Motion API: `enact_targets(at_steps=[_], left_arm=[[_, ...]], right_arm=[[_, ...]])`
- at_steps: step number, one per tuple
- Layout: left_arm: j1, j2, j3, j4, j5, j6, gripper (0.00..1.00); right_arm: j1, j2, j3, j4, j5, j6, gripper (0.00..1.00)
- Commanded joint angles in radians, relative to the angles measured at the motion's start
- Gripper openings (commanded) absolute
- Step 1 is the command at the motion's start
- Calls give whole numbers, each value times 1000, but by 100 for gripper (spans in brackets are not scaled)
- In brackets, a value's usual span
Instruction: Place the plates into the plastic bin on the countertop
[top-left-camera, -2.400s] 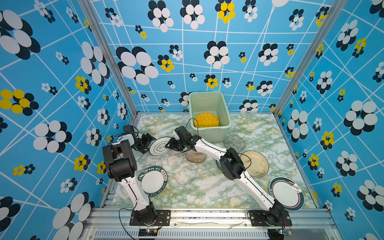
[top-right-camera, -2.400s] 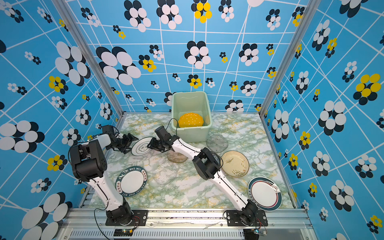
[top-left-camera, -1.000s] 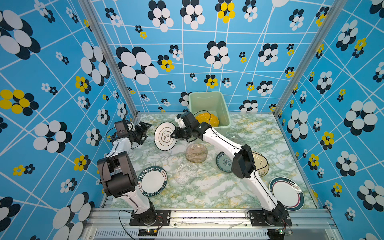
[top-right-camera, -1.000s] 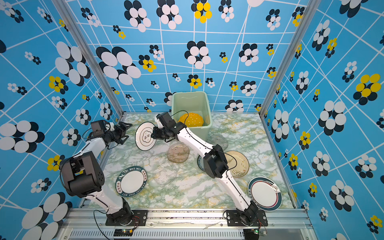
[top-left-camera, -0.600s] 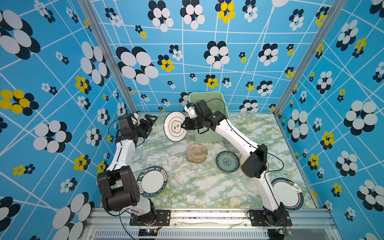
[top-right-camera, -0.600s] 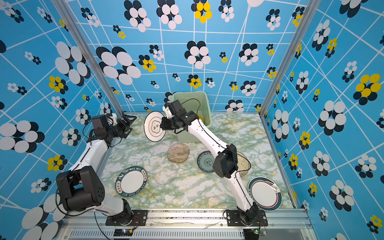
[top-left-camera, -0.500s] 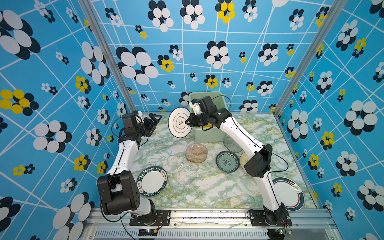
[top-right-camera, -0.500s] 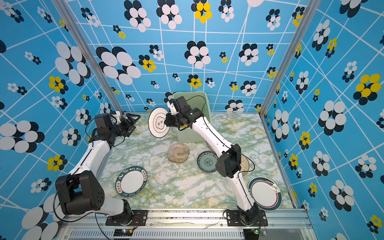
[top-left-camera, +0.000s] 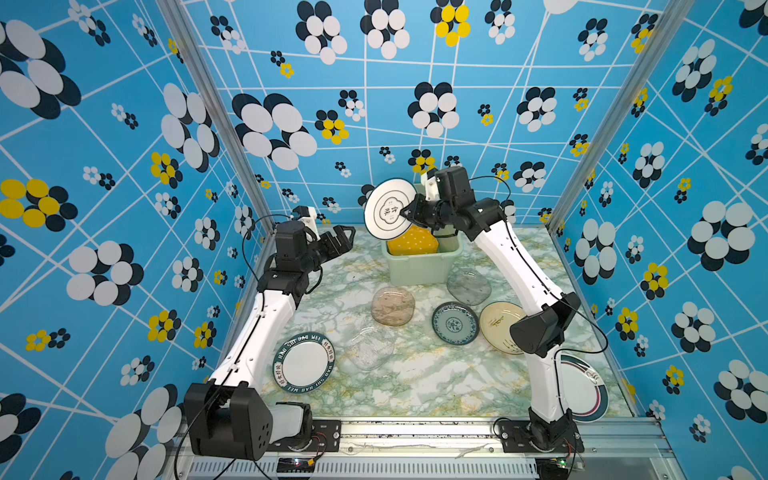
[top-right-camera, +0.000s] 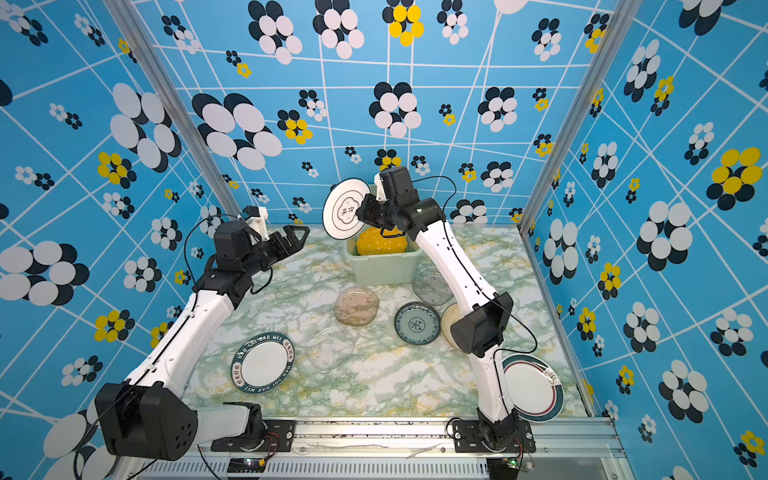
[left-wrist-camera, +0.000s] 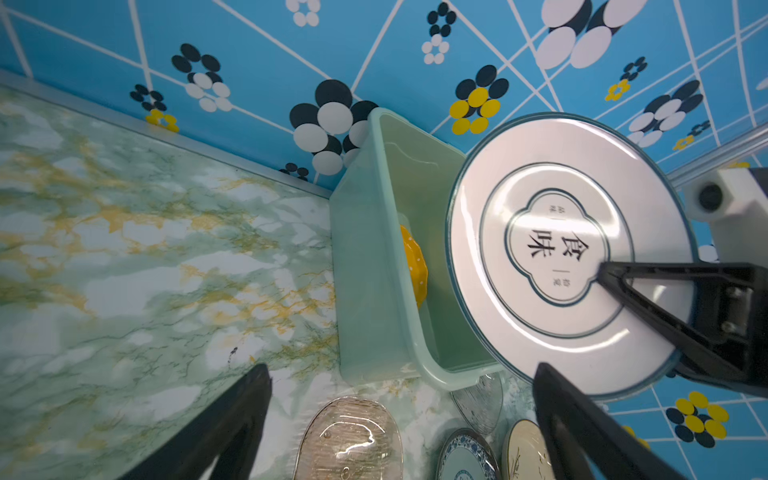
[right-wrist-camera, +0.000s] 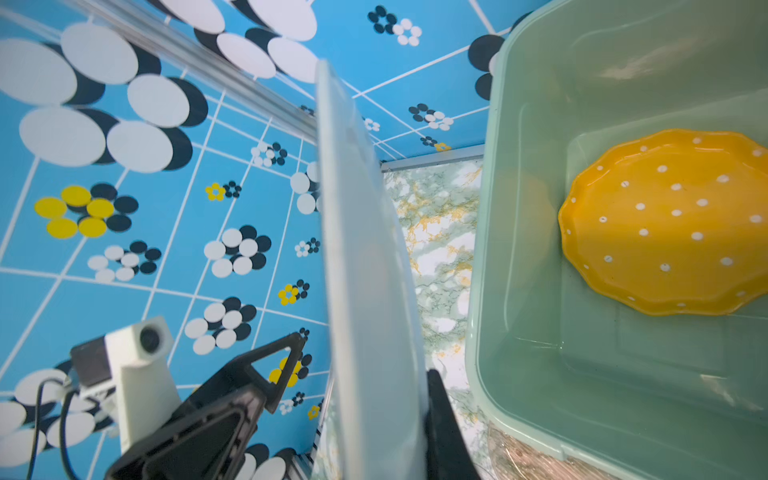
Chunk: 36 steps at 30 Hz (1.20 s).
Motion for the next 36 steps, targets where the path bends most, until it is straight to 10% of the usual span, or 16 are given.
enact_targets(at_steps=[1,15,36], left_arm=[[-47,14,62,38,-6,138,99],[-168,60,62,68,-45,346,99],[-172,182,67,268,-26,481,99]], right_arm=[[-31,-35,23,24,52,169,0],[-70,-36,-116,120,69,594,1],[-118,104,-168,165,109,875,0]])
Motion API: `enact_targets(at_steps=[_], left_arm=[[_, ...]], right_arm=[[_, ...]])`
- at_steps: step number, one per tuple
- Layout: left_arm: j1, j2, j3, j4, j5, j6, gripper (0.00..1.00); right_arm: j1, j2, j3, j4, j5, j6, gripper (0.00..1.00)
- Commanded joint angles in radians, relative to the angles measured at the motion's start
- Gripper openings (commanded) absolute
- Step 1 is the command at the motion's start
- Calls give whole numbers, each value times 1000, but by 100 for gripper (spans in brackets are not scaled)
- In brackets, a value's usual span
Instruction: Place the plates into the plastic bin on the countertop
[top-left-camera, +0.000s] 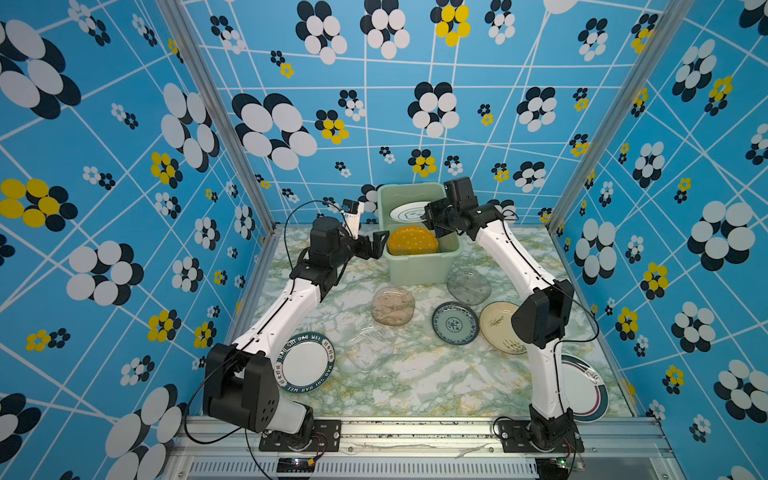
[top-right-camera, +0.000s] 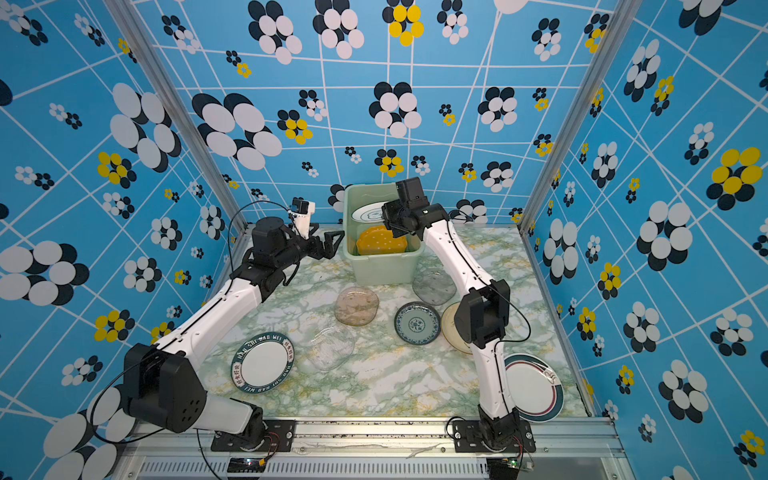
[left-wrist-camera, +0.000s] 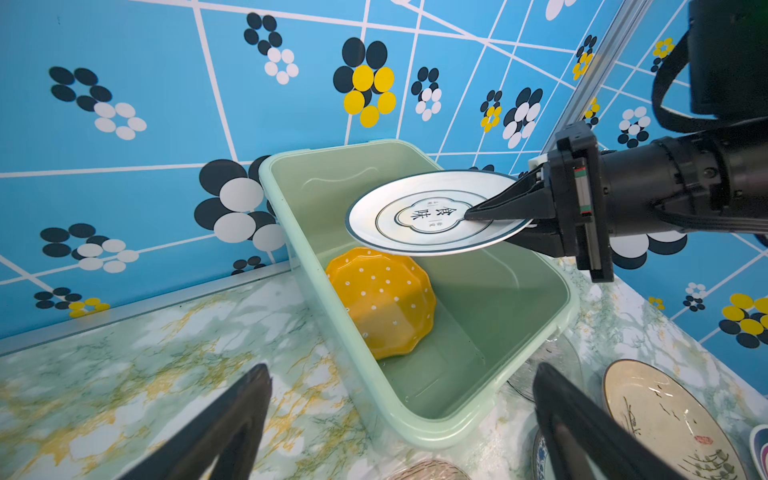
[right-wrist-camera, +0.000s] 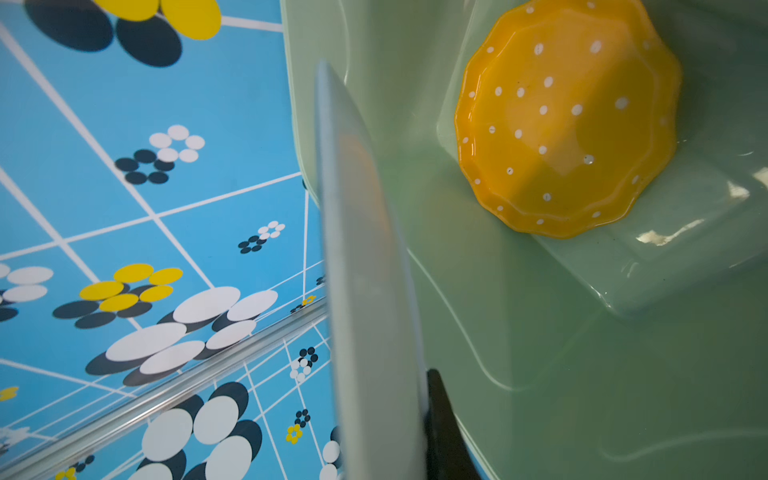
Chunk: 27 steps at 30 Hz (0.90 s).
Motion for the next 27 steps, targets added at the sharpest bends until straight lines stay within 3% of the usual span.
enact_targets(at_steps=[1,18,27], left_arm=[[-5,29,51,46,2,46,99],[1,208,243,-39,47,75,99],[8,253,305,-80,41,69,99]], right_arm=[[-11,38,5,46,17,65,0],[-21,251,163,3,-52,187,0],[-21,277,163,-20,-32,264,0]])
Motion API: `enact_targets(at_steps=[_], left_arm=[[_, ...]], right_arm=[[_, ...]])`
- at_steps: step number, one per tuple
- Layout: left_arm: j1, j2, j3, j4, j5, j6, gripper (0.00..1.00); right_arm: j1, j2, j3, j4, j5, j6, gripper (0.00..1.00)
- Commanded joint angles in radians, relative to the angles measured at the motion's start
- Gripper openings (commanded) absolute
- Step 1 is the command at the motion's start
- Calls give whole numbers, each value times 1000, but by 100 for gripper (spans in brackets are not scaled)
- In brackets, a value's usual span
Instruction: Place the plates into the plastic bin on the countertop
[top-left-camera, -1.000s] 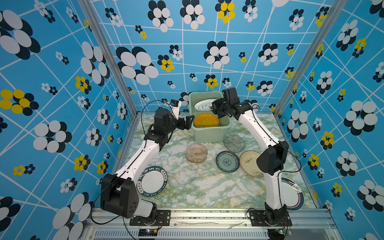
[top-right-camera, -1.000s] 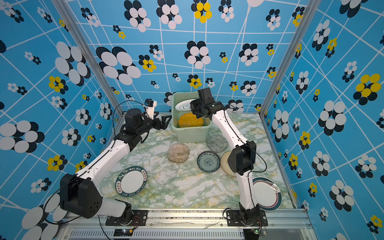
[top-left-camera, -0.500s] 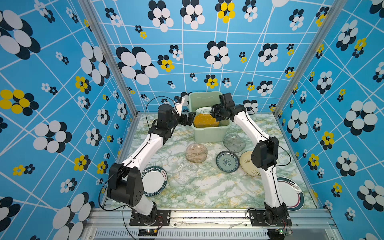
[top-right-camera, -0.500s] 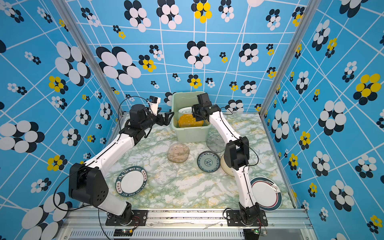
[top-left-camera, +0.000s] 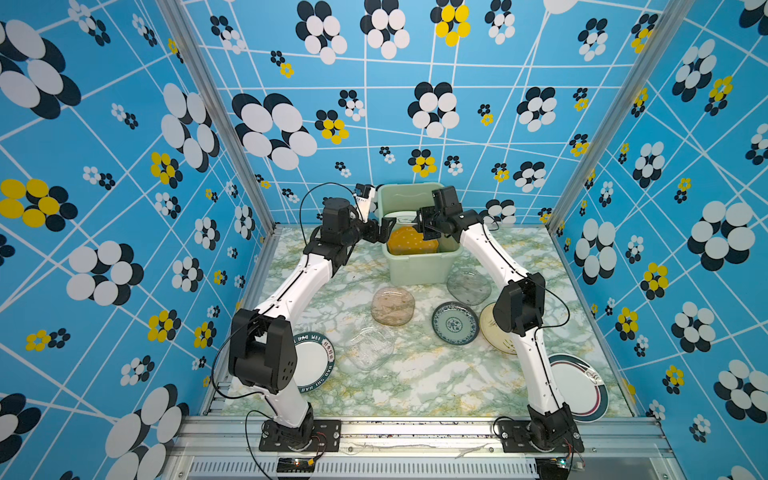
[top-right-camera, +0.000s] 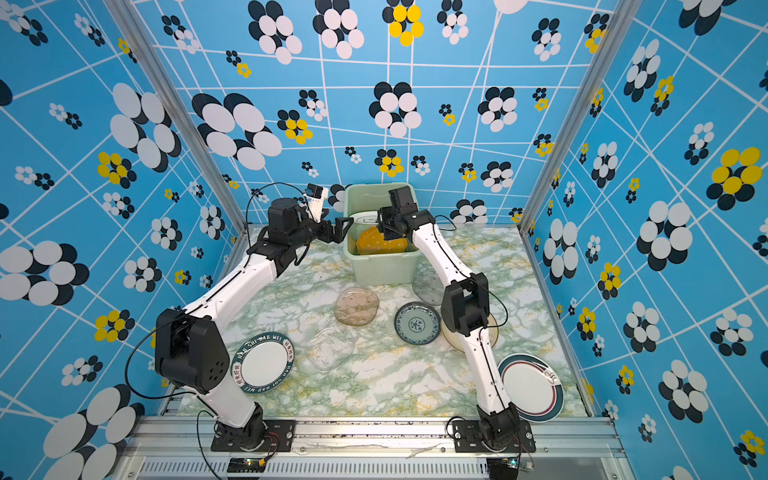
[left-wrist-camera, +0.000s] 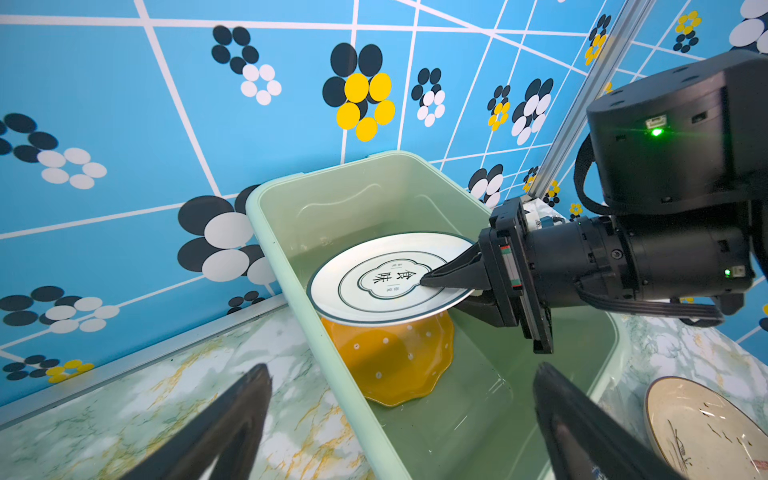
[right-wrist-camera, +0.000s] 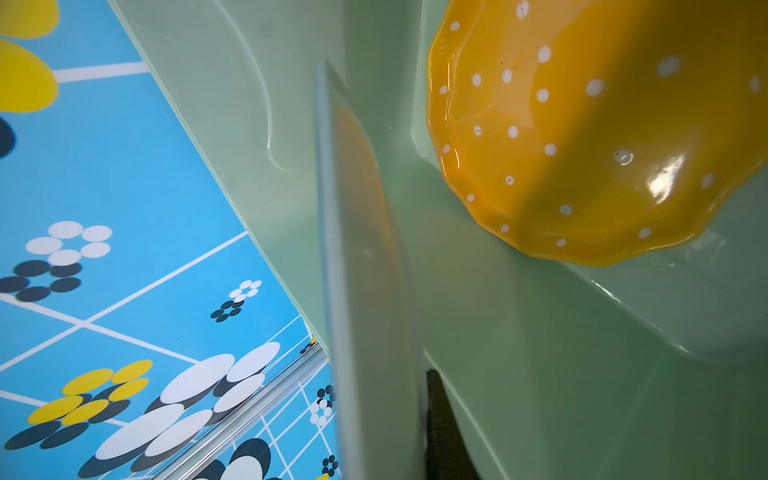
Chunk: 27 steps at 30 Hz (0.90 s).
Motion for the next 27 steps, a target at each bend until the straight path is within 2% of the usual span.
enact_targets(at_steps=[1,6,16,27], left_arm=[[10,24,39,-17,14,5,99],[17,29,49,-19,14,-1,99],[53,7,32,-6,0,-19,99],[78,-47,-31,9,-6,-24,99]], right_arm=[[-19,56,-5,-60,4,110,0],[-15,55,-4,1,50,188,0],[-3,21,-27,-43,155,287,0],[37,46,96,-141,277,341,0]])
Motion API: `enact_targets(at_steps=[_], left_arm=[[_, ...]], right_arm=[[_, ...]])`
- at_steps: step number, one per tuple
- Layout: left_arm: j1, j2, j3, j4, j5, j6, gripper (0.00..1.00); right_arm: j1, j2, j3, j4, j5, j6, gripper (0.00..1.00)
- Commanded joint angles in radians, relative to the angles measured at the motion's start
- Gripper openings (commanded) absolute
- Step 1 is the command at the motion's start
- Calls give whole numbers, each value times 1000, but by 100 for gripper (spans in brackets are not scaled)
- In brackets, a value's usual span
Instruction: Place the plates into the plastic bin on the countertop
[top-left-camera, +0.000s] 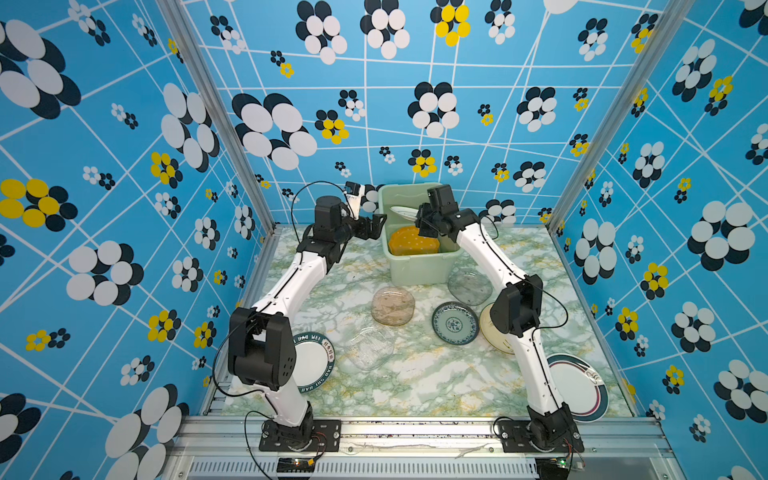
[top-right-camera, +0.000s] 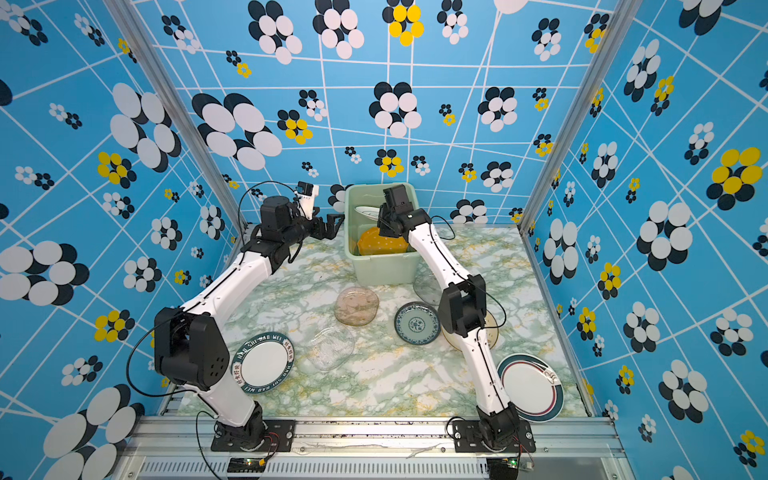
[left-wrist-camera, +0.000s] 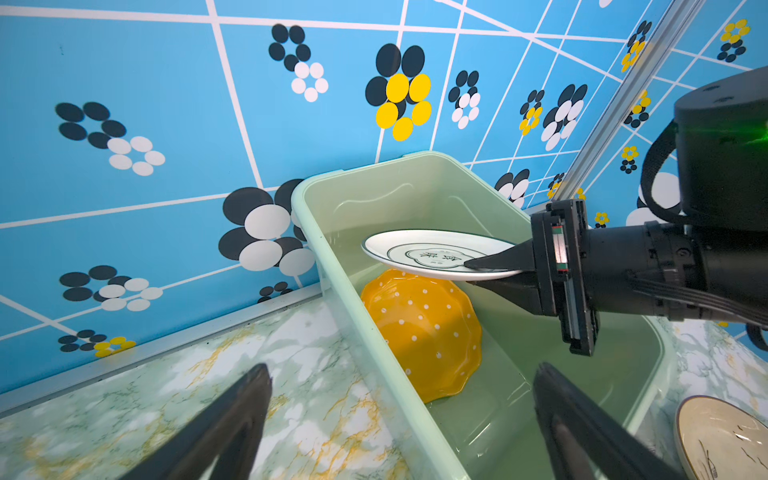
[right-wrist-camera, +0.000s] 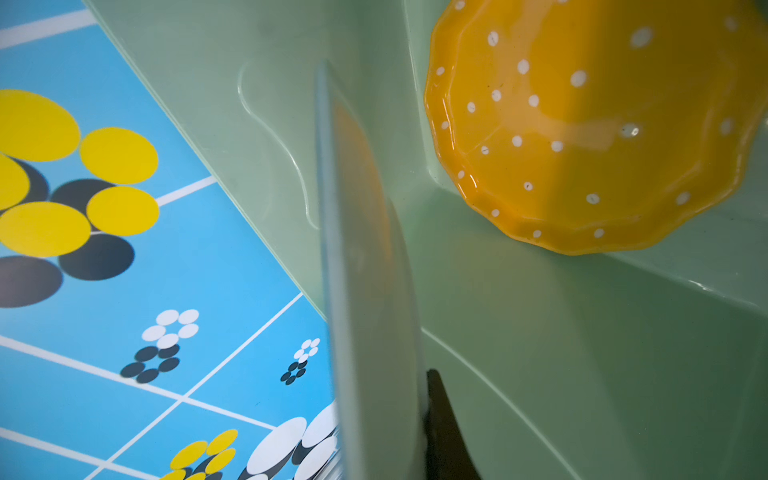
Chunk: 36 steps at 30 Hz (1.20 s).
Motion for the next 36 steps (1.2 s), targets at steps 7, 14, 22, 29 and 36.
enact_targets(at_steps=[7,14,22,29,36], left_arm=[[38,-106,-82,9,-11,-24,99],[52,-180,-141,-28,-19,-16,99],[70,-280,-213,-76,-43,36,99],[72,-323,-216,-154,-43,88,99],[82,-368,-227,-192,-50,101,99]], right_arm=[[37,82,100,-114,137,117,0],[64,178,203,-104,179,180,0],[84,202,176,-72,216,197,0],[85,212,170,-51,238,201,2],[85,204,133,-25,251,218,5]])
